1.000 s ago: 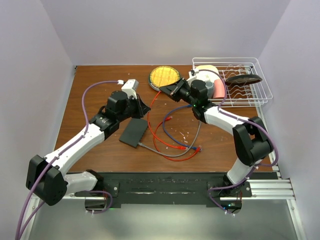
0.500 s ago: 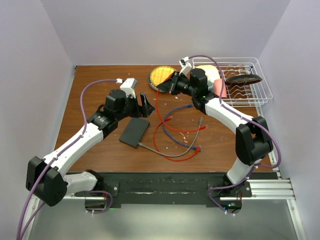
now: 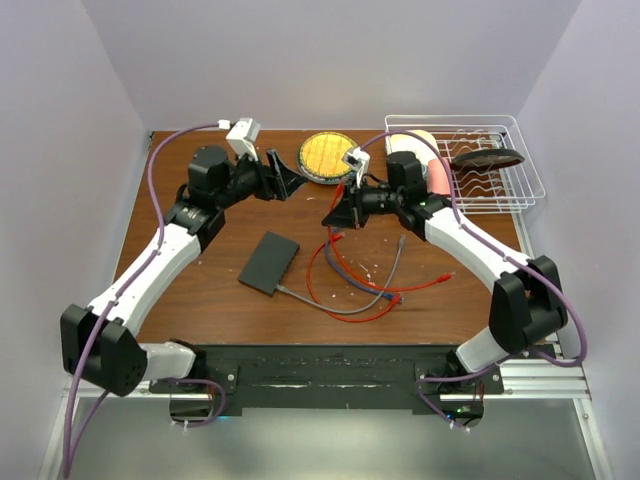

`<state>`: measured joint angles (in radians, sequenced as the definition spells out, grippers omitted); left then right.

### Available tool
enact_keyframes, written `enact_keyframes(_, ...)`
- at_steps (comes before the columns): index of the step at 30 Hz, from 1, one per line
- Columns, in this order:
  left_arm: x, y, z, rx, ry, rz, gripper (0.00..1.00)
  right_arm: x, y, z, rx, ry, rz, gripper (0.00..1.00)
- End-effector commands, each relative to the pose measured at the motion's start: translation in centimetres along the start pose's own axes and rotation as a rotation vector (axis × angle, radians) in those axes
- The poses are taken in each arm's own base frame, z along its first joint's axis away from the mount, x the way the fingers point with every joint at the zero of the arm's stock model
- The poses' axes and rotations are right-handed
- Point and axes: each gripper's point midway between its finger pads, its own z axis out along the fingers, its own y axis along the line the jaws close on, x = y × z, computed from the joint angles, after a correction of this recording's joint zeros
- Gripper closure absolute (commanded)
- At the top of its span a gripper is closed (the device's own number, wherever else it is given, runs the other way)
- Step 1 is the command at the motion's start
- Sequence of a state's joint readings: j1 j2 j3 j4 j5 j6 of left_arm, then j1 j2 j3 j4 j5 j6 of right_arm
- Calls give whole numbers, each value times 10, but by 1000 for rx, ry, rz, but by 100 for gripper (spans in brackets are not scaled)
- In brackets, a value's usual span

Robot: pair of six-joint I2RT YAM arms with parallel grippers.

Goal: Insert the plug into the switch port

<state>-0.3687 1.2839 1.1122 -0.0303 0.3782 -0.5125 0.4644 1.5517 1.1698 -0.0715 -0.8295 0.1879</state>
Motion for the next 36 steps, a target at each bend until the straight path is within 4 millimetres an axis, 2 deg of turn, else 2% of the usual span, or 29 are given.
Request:
enact_keyframes(1, -9, -45, 5, 280, 12, 42, 27, -2, 48, -16, -208, 5, -86, 98)
enact_keyframes(6, -6, -70, 1, 451, 20, 43, 28, 0, 54, -18, -243, 11, -73, 99)
enact_keyframes(9, -2, -78, 0, 498, 31, 61, 28, -1, 57, -18, -255, 12, -73, 100)
enact_keyframes(13, 4, -91, 4, 531, 52, 102, 30, 0, 57, -17, -258, 17, -59, 100)
enact_keyframes(14, 14, -93, 8, 531, 83, 112, 30, 0, 56, -16, -256, 17, -59, 100)
enact_keyframes(16, 16, -96, 13, 523, 94, 127, 31, 1, 57, -16, -256, 17, -58, 100)
enact_keyframes(17, 24, -97, 17, 522, 115, 128, 32, 1, 57, -16, -257, 19, -57, 100)
enact_keyframes(22, 29, -104, 24, 534, 126, 134, 38, 3, 58, -17, -259, 22, -52, 100)
enact_keyframes(29, 36, -99, 35, 524, 135, 124, 58, 6, 63, -18, -275, 27, -54, 100)
enact_keyframes(32, 36, -102, 34, 545, 136, 116, 83, 6, 62, -18, -265, 24, -57, 100)
enact_keyframes(33, 35, -101, 36, 534, 131, 113, 97, 6, 60, -18, -257, 27, -51, 99)
enact_keyframes(35, 30, -99, 34, 501, 112, 95, 100, 4, 55, -18, -207, 19, -54, 92)
enact_keyframes(36, 24, -93, 37, 449, 83, 86, 100, 4, 50, -18, -176, 16, -49, 79)
